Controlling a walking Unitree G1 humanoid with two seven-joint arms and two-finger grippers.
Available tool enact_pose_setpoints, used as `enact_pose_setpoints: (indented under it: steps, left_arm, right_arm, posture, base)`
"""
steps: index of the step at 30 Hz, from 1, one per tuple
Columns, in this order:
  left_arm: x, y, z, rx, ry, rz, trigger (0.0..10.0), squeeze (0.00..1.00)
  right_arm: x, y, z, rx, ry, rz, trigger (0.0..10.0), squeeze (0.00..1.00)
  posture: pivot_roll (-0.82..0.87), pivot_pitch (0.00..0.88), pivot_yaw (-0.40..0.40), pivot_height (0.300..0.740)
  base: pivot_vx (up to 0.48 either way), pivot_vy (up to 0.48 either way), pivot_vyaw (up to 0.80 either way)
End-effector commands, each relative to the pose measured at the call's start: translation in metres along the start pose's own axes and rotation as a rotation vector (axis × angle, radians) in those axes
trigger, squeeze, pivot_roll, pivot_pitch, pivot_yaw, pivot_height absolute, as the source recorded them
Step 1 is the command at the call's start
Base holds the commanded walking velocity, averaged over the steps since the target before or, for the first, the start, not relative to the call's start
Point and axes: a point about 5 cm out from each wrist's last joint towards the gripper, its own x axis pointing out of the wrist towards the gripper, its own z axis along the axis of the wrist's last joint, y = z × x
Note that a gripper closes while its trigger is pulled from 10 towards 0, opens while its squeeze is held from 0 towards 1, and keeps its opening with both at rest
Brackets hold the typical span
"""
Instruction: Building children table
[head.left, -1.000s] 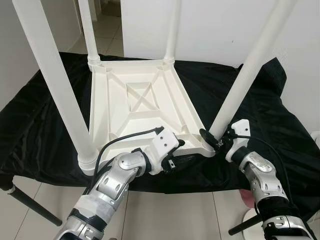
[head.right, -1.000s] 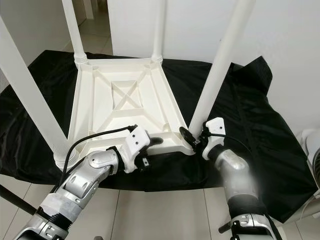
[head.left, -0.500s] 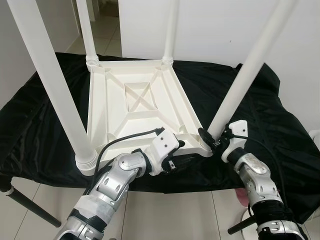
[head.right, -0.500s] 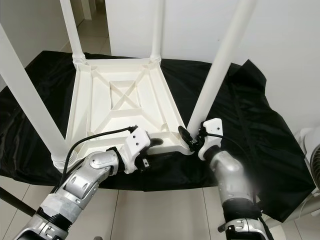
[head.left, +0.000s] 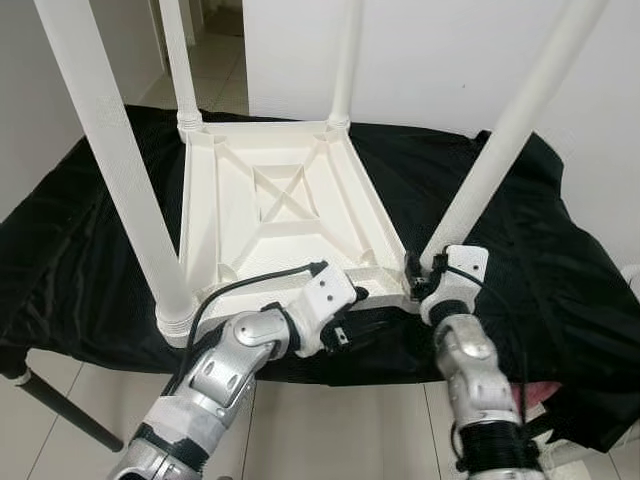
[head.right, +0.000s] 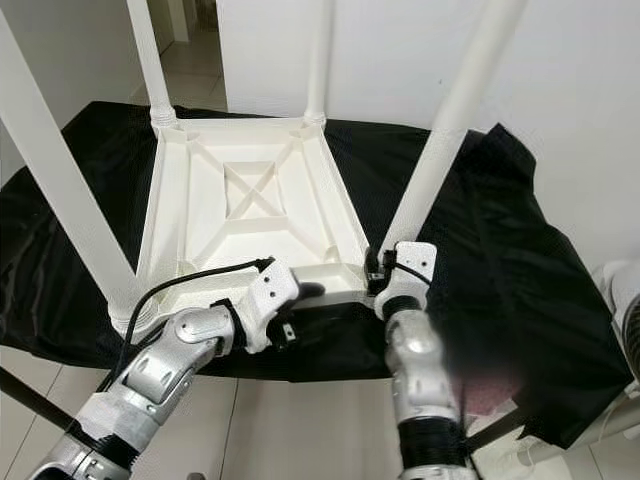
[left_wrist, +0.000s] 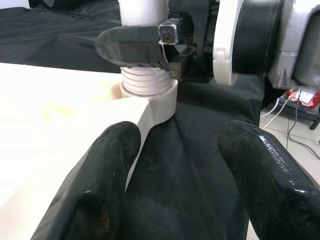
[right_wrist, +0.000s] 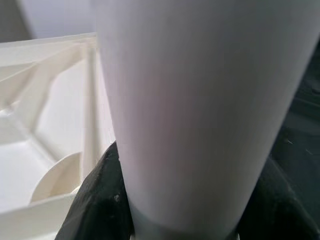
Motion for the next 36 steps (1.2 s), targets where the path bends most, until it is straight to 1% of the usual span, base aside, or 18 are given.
enact_pose_setpoints:
  steps: [1,2,3,4,5,9,10,15,18,21,22,25,26,28,29,32,36]
  left_arm:
    - [0.002,-0.003,-0.001,0.001,0.011,-0.02,10.0,0.0]
    - [0.003,-0.002,0.0,0.001,0.008,-0.017,10.0,0.0]
    - [0.003,-0.002,0.0,0.003,0.007,-0.016,10.0,0.0]
    - [0.003,-0.002,0.0,0.003,0.007,-0.016,10.0,0.0]
    - [0.003,-0.002,0.0,0.005,0.007,-0.016,10.0,0.0]
    - [0.003,-0.002,0.0,0.006,0.009,-0.016,10.0,0.0]
    - [0.002,-0.001,0.0,0.007,0.01,-0.015,10.0,0.0]
    - [0.0,0.001,0.001,0.004,0.009,-0.007,10.0,0.0]
    - [-0.002,0.0,0.0,-0.004,0.009,-0.004,10.0,0.0]
    - [-0.002,-0.001,0.0,-0.003,0.01,-0.004,10.0,0.0]
    - [-0.002,0.0,0.001,-0.001,0.01,-0.002,10.0,0.0]
    - [-0.002,0.002,0.002,0.002,0.008,0.006,10.0,0.0]
    - [-0.002,0.002,0.003,0.0,0.006,0.012,10.0,0.0]
    - [-0.003,0.003,0.003,-0.003,0.002,0.022,10.0,0.0]
    - [-0.003,0.004,0.004,-0.007,-0.005,0.03,10.0,0.0]
    - [-0.002,0.005,0.005,-0.001,-0.013,0.049,10.0,0.0]
    - [0.001,0.006,0.007,0.017,-0.02,0.078,10.0,0.0]
  right_arm:
    - [-0.006,-0.005,-0.011,0.052,0.05,-0.103,10.0,0.0]
    - [-0.007,0.004,-0.01,0.068,0.051,-0.062,10.0,0.0]
    - [-0.007,0.009,-0.008,0.075,0.047,-0.025,10.0,0.0]
    - [-0.007,0.009,-0.008,0.075,0.047,-0.025,10.0,0.0]
    - [-0.005,0.01,-0.005,0.073,0.033,0.015,10.0,0.0]
    - [-0.005,0.009,-0.004,0.066,0.027,0.015,10.0,0.0]
    - [-0.005,0.007,-0.004,0.069,0.028,0.012,10.0,1.0]
    - [-0.005,0.002,0.001,0.07,0.004,0.038,10.0,1.0]
    - [-0.008,-0.004,0.005,0.029,-0.043,0.08,10.0,1.0]
    - [-0.01,-0.007,0.004,0.035,-0.048,0.089,10.0,1.0]
    - [-0.014,-0.011,0.001,0.033,-0.057,0.098,10.0,1.0]
    - [-0.017,-0.014,-0.002,0.022,-0.065,0.105,10.0,1.0]
    - [-0.019,-0.014,-0.003,0.034,-0.066,0.106,10.0,0.15]
    - [-0.02,-0.014,-0.005,0.039,-0.069,0.106,10.0,0.15]
    - [-0.022,-0.014,-0.006,0.046,-0.073,0.115,10.0,0.0]
    - [-0.025,-0.013,-0.008,0.032,-0.079,0.143,10.0,0.0]
    - [-0.026,-0.016,-0.01,0.022,-0.082,0.15,10.0,0.0]
  posture:
    - [-0.02,0.0,-0.071,0.74]
    - [-0.02,0.0,-0.071,0.74]
    - [-0.02,0.0,-0.071,0.74]
    - [-0.02,0.0,-0.071,0.74]
    - [-0.02,0.0,-0.07,0.74]
    - [-0.02,0.0,-0.07,0.74]
    - [-0.02,0.0,-0.068,0.74]
    - [-0.02,0.0,-0.069,0.74]
    - [-0.02,0.01,-0.072,0.74]
    - [-0.01,0.016,-0.073,0.74]
    - [-0.01,0.024,-0.074,0.74]
    - [-0.01,0.027,-0.074,0.74]
    - [-0.01,0.03,-0.074,0.74]
    - [-0.02,0.032,-0.074,0.74]
    - [-0.01,0.035,-0.074,0.74]
    - [-0.01,0.038,-0.074,0.74]
    - [-0.01,0.043,-0.076,0.74]
  base:
    - [0.0,0.0,0.0]
    - [0.0,0.0,0.0]
    - [0.0,0.0,0.0]
    - [0.0,0.0,0.0]
    - [0.0,0.0,0.0]
    - [0.0,0.0,0.0]
    - [0.0,0.0,0.0]
    - [0.0,0.0,0.0]
    - [0.0,0.0,0.0]
    - [0.0,0.0,0.0]
    - [0.0,0.0,0.0]
    - [0.0,0.0,0.0]
    - [0.0,0.0,0.0]
    - [0.0,0.0,0.0]
    - [0.0,0.0,0.0]
    - [0.0,0.0,0.0]
    - [0.0,0.0,0.0]
